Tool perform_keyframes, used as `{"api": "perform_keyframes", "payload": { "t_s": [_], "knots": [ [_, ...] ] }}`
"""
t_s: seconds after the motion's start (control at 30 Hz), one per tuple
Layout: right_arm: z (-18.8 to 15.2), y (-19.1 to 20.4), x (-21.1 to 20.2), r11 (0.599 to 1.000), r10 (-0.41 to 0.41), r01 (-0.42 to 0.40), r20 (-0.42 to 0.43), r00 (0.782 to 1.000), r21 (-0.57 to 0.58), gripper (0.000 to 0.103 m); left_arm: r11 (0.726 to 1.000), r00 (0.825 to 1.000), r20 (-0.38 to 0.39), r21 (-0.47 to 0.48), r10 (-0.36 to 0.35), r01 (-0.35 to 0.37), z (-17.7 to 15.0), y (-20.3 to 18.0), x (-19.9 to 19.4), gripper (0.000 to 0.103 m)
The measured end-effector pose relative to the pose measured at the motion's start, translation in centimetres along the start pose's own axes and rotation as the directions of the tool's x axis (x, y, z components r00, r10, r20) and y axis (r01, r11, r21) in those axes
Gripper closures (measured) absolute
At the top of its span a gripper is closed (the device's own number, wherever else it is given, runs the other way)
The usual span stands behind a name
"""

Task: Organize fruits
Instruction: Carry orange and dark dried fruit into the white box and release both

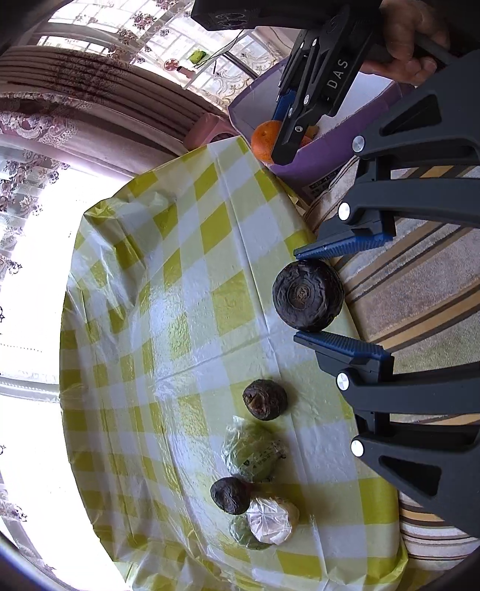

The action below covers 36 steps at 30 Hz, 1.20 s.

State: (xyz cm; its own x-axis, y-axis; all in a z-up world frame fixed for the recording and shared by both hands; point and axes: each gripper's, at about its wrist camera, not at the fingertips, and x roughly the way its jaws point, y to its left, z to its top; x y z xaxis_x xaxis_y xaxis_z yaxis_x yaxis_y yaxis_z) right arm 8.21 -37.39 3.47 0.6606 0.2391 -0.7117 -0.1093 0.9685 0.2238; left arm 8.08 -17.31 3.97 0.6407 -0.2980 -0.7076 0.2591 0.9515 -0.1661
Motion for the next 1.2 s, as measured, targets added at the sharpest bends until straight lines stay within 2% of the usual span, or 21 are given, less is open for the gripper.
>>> {"api": "perform_keyframes", "payload": {
  "t_s": [0.27,0.5,0.7,0.97,1.2],
  "knots": [
    [-0.8,-5.0,-1.8,0.995,-0.058,0.057,0.016,0.998,0.077,0.064,0.993,0.997,-0.041,0.098,-0.063,0.067,0.3,-5.5,2.5,0.066],
    [-2.0,-8.9,-3.0,0.985,-0.13,0.129,-0.002,0.992,0.118,0.063,0.973,0.991,-0.065,0.194,-0.118,0.128,0.7,-10.6,4.4,0.066],
    [-3.5,-12.0,-3.4,0.964,-0.223,0.227,-0.041,0.974,0.139,0.063,0.946,0.983,-0.104,0.271,-0.154,0.177,0.4,-14.4,6.1,0.066],
    [-5.0,-14.5,-3.5,0.933,-0.327,0.335,-0.079,0.942,0.134,0.063,0.902,0.966,-0.193,0.365,-0.171,0.233,-0.4,-18.2,8.7,0.066],
    [-5.9,-15.4,-3.1,0.926,-0.337,0.351,-0.11,0.935,0.141,0.062,0.884,0.956,-0.246,0.394,-0.162,0.251,-0.9,-19.4,10.2,0.066]
  ]
}}
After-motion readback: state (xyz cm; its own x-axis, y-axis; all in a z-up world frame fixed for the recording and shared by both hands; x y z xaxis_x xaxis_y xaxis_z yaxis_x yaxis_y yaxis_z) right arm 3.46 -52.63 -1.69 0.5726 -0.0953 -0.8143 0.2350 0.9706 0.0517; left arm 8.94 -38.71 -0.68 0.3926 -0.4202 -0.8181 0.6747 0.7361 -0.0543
